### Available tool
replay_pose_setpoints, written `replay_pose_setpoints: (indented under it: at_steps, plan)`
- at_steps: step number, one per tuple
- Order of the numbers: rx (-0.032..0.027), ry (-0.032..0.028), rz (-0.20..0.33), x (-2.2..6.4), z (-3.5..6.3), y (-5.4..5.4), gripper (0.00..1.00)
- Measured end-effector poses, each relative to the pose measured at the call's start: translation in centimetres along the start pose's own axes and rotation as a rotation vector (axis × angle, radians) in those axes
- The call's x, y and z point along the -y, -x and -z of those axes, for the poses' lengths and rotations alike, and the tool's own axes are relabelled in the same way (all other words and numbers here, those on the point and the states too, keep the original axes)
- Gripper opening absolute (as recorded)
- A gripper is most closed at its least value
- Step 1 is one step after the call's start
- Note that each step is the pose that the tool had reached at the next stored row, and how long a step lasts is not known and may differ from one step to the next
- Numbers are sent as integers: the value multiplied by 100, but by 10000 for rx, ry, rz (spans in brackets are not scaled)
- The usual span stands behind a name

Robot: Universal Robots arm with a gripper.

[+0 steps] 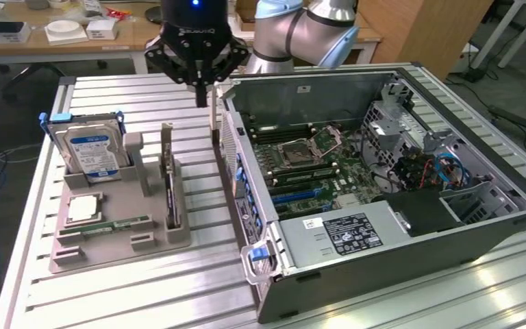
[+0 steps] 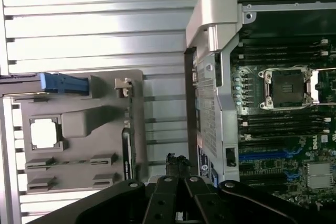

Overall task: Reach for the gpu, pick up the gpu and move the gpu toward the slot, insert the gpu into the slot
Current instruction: 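Reach for the gpu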

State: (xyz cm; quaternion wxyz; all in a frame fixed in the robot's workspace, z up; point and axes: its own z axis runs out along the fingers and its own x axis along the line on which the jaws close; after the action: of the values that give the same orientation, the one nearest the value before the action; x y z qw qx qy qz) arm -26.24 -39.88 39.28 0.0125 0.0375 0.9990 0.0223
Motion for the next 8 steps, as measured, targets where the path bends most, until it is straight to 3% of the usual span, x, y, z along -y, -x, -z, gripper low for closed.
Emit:
replay_pose_setpoints:
  at_steps: [8]
  plan:
    - [-1, 0, 1, 22, 7, -288, 10]
